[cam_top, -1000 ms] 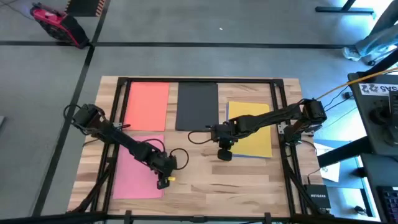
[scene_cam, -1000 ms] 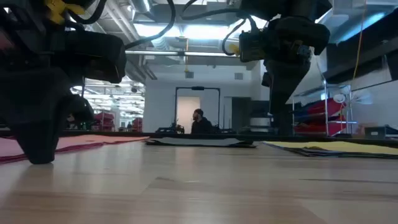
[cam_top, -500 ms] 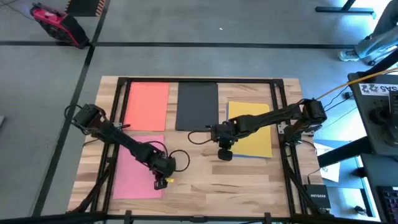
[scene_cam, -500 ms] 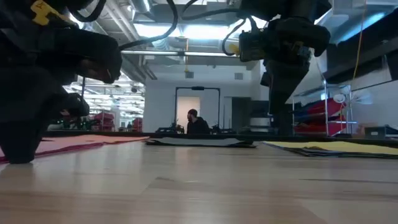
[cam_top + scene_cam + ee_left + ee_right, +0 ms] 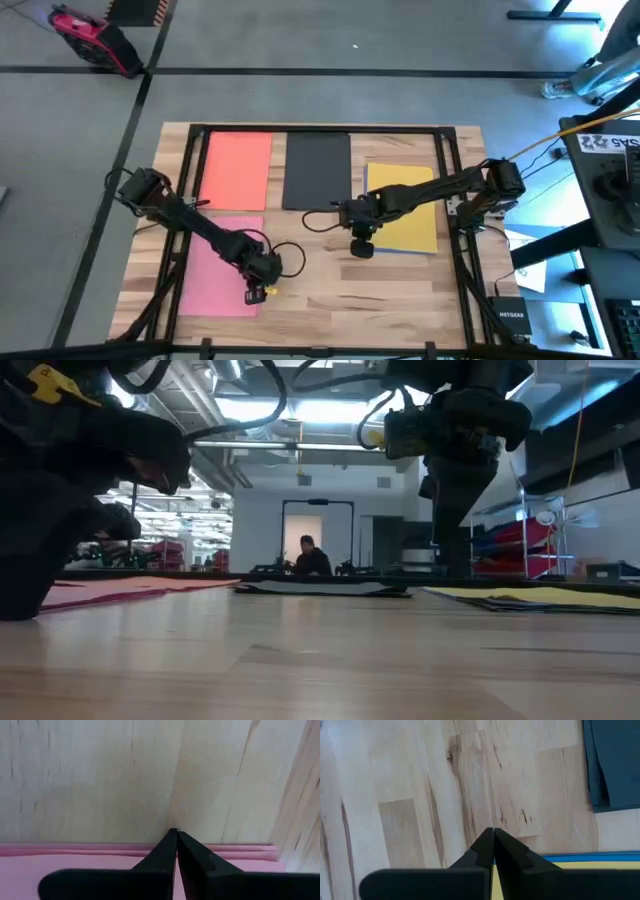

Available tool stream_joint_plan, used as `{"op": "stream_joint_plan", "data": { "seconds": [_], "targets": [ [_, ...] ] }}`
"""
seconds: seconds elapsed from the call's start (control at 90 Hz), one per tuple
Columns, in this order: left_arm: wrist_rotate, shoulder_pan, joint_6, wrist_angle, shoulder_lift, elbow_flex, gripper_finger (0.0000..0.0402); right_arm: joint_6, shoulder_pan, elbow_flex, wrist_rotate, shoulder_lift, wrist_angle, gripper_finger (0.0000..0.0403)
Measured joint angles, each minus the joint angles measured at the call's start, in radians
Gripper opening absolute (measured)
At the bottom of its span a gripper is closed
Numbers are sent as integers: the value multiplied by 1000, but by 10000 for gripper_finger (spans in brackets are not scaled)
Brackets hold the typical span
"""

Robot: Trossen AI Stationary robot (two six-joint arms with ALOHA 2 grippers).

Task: Organize paper
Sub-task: Adjust the stacked pink color papers

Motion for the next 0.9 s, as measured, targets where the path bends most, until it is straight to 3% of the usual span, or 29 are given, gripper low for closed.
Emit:
{"op": "stream_joint_plan", "data": {
  "seconds": [0.9],
  "targets": [
    [24, -29, -53, -38, -45, 0, 0, -7, 0, 0, -12, 0, 0, 0]
  ]
}}
